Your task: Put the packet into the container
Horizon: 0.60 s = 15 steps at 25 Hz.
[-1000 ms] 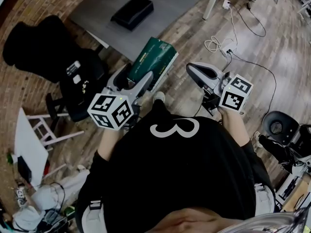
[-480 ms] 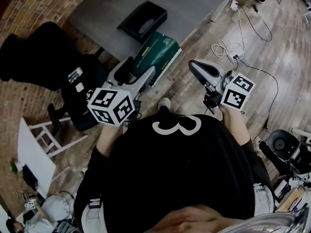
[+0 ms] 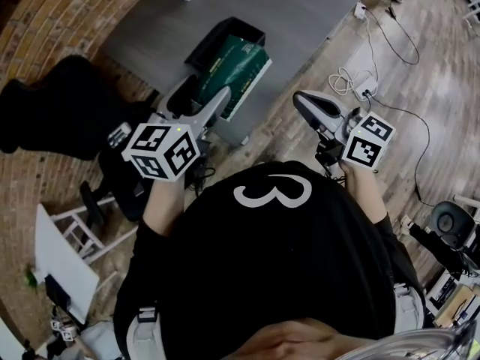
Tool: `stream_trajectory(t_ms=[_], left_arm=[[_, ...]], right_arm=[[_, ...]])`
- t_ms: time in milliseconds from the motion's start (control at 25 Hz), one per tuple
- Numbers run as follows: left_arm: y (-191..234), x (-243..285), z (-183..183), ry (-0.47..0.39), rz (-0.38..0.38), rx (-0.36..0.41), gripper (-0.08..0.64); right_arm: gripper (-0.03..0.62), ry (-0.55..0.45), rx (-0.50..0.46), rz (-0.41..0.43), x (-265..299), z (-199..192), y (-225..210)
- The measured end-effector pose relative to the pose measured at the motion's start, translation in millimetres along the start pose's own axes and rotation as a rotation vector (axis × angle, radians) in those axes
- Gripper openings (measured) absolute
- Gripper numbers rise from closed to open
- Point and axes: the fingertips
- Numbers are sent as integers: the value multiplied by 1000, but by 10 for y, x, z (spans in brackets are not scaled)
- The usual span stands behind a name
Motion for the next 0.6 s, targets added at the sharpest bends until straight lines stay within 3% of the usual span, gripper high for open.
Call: stream_trajectory(t_ms=[280,600], left_arm=[[199,333,259,-18,34,53,359],[342,678,264,3,90,104,359]], right_arm=[[0,5,19,-1,99,188,-279],[0,16,41,15,160,304,-660]])
Point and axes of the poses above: the fingertips, and each gripper's own axes: x forward along the fingers, y to its left, z out of its top, and after that the axes turned 9 degrees about z, right-handed
